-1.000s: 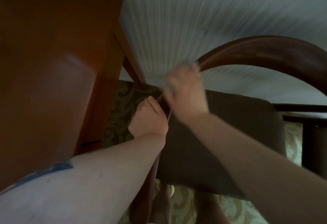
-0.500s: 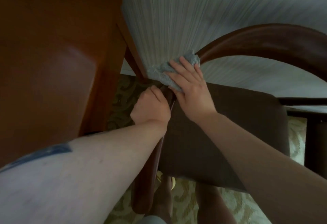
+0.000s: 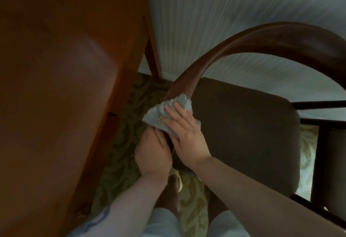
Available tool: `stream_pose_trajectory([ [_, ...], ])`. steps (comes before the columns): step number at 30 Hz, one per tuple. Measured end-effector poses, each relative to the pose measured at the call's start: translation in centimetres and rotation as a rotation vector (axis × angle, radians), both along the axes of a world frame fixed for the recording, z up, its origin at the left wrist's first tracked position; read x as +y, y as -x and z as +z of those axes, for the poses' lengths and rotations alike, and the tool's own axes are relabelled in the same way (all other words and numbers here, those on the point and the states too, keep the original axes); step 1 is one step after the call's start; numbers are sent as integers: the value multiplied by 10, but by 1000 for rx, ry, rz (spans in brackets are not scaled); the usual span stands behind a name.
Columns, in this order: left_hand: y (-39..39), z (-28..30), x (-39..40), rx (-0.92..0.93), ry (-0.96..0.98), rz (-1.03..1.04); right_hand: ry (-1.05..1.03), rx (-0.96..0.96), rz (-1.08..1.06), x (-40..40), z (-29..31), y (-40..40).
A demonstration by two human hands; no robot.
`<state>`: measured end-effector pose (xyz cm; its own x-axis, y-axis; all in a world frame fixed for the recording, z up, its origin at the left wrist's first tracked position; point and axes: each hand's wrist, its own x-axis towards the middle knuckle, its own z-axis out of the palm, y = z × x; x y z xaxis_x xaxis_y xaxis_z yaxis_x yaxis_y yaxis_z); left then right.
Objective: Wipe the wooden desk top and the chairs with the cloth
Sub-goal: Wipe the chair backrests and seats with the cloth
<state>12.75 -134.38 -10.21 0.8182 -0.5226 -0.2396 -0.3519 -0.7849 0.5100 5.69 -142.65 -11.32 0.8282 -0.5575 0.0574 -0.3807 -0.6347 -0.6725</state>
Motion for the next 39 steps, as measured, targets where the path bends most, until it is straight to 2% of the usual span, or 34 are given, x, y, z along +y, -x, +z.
stream_pose_trajectory([
  [4,12,5,15,18,-84,59,209,71,352,-29,0,14],
  [6,10,7,9,52,-60,160,195,67,221,-44,3,12],
  [9,9,2,6,56,-98,181,-5,21,-169,9,6,7],
  [11,9,0,8,64,-130,143,-48,-26,-217,53,4,13],
  [13,9,0,9,78,-126,154,-38,-69,-119,53,4,24],
  [16,10,2,6,81,-59,181,129,-10,203,-10,10,22],
  [18,11,2,4,83,-27,139,204,45,222,-60,11,7],
  [21,7,1,1,91,-36,75,109,54,-131,-79,15,-16],
  [22,6,2,1,82,-50,43,105,60,-180,-67,13,-20],
  [23,5,1,0,70,-68,15,123,65,-121,-50,10,-21],
  [25,2,3,-3,44,-111,-40,194,57,236,-25,6,-14],
  [26,-1,5,-6,24,-131,-70,230,63,384,-31,6,-9],
  [27,-4,6,-11,3,-145,-98,258,69,425,-48,7,-7],
  [28,-7,7,-18,-19,-151,-119,271,87,355,-67,8,-8],
  [31,-17,5,-47,-56,-147,-151,161,104,-131,-100,21,-9],
  [32,-19,5,-56,-70,-143,-164,147,128,-168,-95,23,-12],
  [33,-19,3,-64,-96,-151,-189,174,159,-98,-89,24,-13],
  [36,-25,3,-79,-172,-218,-283,357,264,308,-101,25,-6],
  [37,-28,4,-83,-177,-215,-308,435,307,334,-120,28,-6],
  [39,-35,6,-94,-181,-192,-369,488,360,133,-160,35,-10],
])
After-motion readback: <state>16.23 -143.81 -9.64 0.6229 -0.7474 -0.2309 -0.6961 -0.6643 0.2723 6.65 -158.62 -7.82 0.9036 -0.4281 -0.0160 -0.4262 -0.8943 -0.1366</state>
